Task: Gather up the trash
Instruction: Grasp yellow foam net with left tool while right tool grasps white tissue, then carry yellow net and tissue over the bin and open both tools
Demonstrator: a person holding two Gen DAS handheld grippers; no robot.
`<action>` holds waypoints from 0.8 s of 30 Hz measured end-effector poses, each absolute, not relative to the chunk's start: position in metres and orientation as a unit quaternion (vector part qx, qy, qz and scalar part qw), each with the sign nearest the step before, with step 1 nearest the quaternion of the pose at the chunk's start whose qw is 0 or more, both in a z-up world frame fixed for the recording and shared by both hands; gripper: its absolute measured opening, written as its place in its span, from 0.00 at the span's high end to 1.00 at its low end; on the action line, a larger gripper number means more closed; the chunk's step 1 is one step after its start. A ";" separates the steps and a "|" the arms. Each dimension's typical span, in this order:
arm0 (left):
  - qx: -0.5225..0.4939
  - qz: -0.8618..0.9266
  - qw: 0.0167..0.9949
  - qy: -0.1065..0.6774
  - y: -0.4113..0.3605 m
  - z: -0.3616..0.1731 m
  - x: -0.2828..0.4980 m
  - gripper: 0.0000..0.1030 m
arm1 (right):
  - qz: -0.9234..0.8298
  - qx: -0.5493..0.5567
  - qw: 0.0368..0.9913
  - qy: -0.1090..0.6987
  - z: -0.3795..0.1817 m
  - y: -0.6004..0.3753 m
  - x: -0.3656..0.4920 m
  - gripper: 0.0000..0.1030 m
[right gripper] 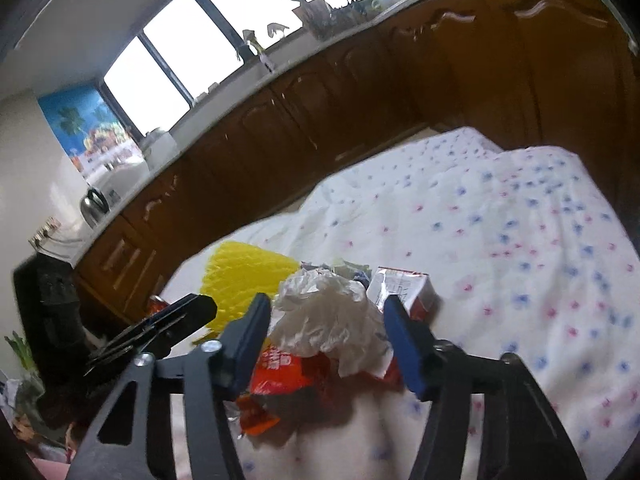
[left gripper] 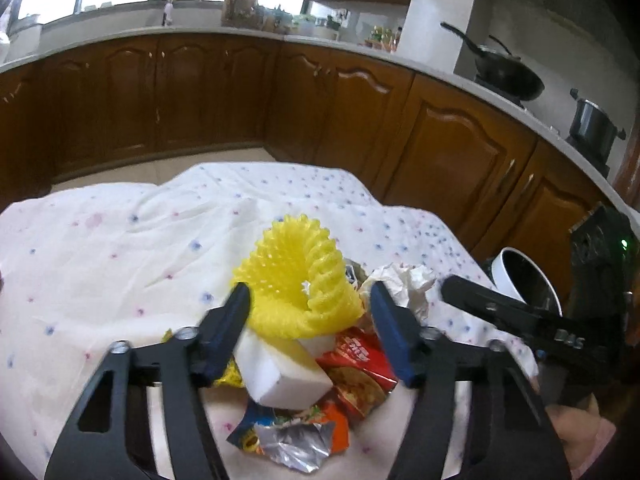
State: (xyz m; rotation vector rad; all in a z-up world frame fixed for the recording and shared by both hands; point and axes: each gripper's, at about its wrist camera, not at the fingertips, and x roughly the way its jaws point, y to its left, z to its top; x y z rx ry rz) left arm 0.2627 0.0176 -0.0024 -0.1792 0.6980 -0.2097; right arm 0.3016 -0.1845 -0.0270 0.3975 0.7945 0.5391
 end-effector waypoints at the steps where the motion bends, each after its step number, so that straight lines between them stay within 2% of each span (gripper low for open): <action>1: -0.086 -0.107 0.928 0.346 0.017 -0.005 0.266 0.58 | 0.259 0.186 0.865 0.387 -0.031 -0.180 0.306 0.65; 2: -0.081 -0.111 0.923 0.359 0.014 -0.010 0.270 0.64 | 0.259 0.184 0.864 0.392 -0.034 -0.178 0.308 0.87; 3: -0.080 -0.111 0.919 0.369 0.013 -0.015 0.273 0.80 | 0.255 0.179 0.864 0.396 -0.037 -0.176 0.308 0.89; 4: -0.083 -0.115 0.917 0.374 0.011 -0.017 0.273 0.89 | 0.254 0.177 0.866 0.392 -0.037 -0.176 0.306 0.89; 8: -0.089 -0.123 0.920 0.362 0.013 -0.015 0.262 0.89 | 0.256 0.166 0.881 0.361 -0.024 -0.184 0.287 0.91; 15: -0.095 -0.143 0.935 0.311 0.006 0.020 0.243 0.90 | 0.244 0.178 0.898 0.320 0.002 -0.220 0.259 0.91; 24: -0.084 -0.195 0.930 0.301 -0.030 0.035 0.235 0.90 | 0.179 0.198 0.918 0.293 0.010 -0.291 0.226 0.91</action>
